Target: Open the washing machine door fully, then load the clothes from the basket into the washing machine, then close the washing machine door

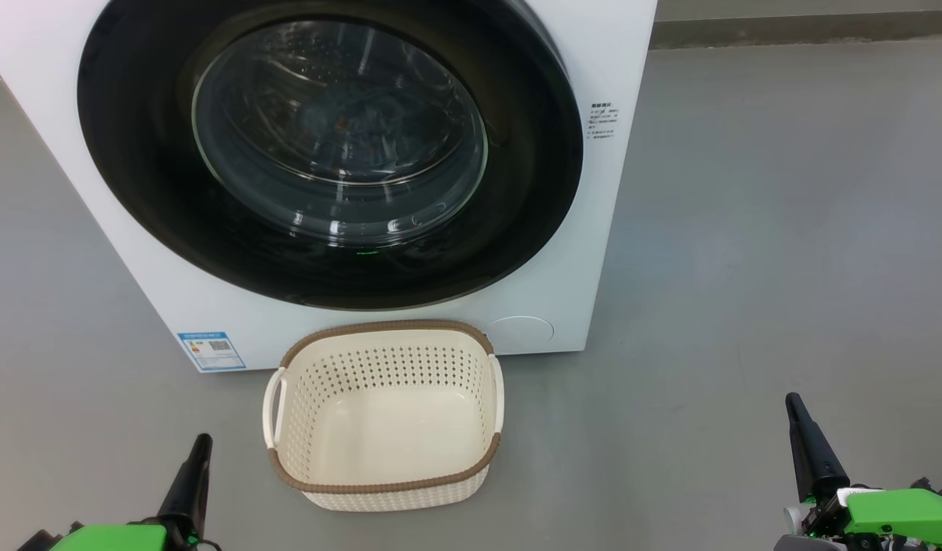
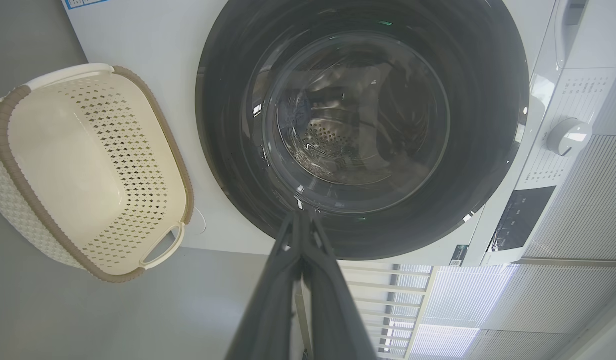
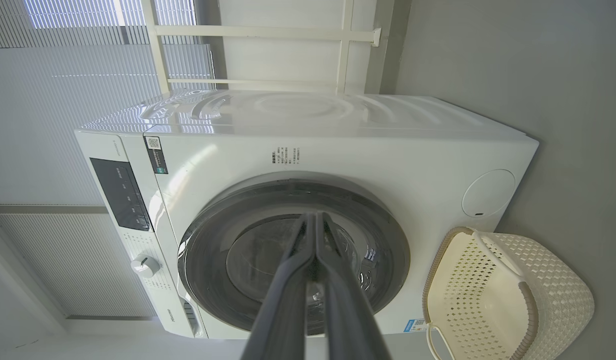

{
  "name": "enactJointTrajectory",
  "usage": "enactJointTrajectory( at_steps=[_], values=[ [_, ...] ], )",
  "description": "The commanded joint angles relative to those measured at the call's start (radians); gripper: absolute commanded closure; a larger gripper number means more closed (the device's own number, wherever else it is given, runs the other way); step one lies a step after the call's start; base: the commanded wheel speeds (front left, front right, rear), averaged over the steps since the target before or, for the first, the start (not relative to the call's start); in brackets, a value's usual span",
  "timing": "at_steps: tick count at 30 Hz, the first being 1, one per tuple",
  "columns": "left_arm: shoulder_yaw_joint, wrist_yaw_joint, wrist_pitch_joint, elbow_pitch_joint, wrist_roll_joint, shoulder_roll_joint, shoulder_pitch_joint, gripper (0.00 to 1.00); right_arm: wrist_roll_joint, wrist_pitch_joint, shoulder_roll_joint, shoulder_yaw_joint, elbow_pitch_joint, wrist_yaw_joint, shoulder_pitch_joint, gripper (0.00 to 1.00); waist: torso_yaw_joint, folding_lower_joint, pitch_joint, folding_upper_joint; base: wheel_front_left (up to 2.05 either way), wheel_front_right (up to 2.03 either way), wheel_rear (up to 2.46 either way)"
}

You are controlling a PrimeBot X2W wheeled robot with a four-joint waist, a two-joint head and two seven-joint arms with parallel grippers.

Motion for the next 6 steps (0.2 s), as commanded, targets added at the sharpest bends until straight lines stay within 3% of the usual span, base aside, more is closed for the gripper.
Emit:
enactJointTrajectory(
  at_steps=[1,6],
  values=[
    [0.035,-0.003,0.006,-0.020,-0.008,0.013,-0.041,1.00,-0.004,0.008,-0.002,0.024,-0.024,-0.001,-0.045,1.00,0.000,-0.0001,0.000,0.0000,0.00,0.00,0.00],
    [0.035,-0.003,0.006,-0.020,-0.008,0.013,-0.041,1.00,-0.004,0.008,-0.001,0.024,-0.024,-0.001,-0.045,1.00,0.000,-0.0001,0.000,0.0000,0.00,0.00,0.00]
  ],
)
